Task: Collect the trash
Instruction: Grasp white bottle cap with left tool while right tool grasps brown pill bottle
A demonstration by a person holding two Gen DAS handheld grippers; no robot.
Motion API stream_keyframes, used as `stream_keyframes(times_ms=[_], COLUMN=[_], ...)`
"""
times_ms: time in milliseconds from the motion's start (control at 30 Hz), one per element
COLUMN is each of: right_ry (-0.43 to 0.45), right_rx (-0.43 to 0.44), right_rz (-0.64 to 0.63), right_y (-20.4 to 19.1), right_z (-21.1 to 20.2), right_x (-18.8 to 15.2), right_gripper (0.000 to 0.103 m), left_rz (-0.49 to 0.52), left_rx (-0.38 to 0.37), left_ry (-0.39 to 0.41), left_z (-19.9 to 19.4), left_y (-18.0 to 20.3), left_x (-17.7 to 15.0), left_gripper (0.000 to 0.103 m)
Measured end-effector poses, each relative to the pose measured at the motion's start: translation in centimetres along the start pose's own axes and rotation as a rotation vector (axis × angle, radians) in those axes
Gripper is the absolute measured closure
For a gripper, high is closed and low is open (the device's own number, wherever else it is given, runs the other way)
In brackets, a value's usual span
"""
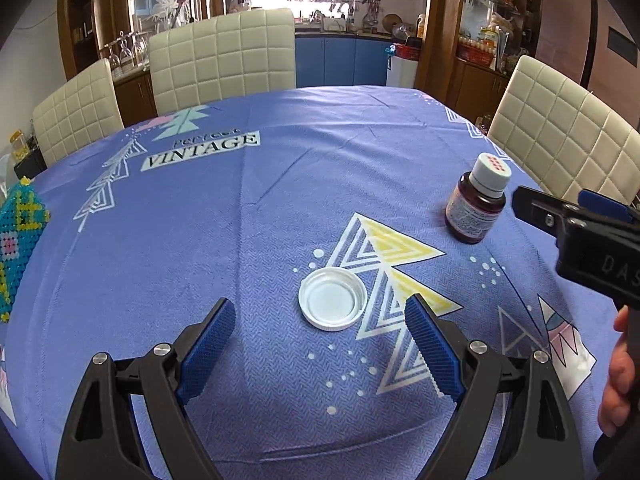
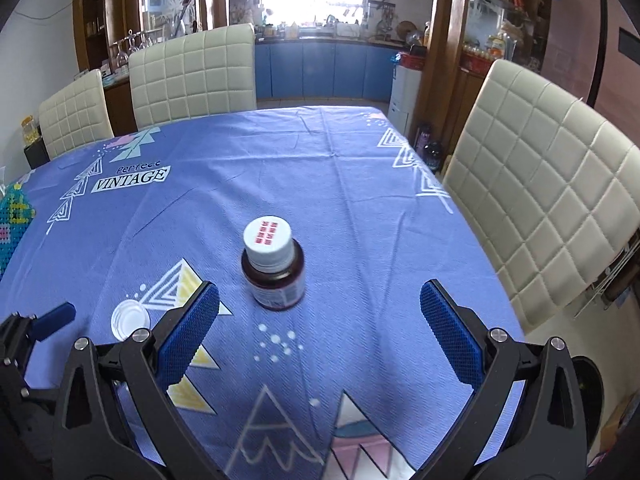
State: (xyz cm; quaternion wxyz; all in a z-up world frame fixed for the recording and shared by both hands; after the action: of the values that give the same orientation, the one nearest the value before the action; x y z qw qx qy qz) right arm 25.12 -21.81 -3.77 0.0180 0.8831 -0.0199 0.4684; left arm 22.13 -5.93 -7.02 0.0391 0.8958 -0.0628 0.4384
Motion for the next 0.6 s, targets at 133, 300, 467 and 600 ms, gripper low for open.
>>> stream_keyframes(times_ms=[133, 300, 467, 600], right_ry=[-0.026, -0.058, -0.077, -0.088], right_rx=[-0.012, -0.011, 0.002, 0.006], right_rz=[-0.013, -0.014, -0.019, -0.031], right_y=[-0.3, -0.1, -0.3, -0.6], right_z=[1.8, 3.6, 4.8, 5.6], right_x=[-0.4, -0.3, -0.3, -0.6], right_gripper=[0.004, 0.004, 0.004, 0.004], left_rz=[0.011, 0.025, 0.008, -0.006], left_rx=[0.004, 0.032, 0.064, 0.072], left_ry=[-0.031, -0.077, -0.063, -0.046], left_z=[1.5, 2.9, 3.1, 3.3], left_y=[0.2, 0.2, -0.5, -1.1], left_x=[-0.2, -0.3, -0.1, 0.5], left_gripper=[0.019, 0.019, 0.030, 0.060])
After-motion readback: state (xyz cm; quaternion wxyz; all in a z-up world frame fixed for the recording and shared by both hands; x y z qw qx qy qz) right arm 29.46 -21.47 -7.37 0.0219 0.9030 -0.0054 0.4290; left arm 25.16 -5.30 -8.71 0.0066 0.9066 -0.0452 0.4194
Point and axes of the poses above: each gripper's, at about its wrist camera, not at the fingertips, and z roughly the way its jaws point, y to its right, x to its top, the point moved 2 cm from there along z, roughly the way its jaws point, and after that the axes turned 12 degrees about y, right-handed, at the moved point
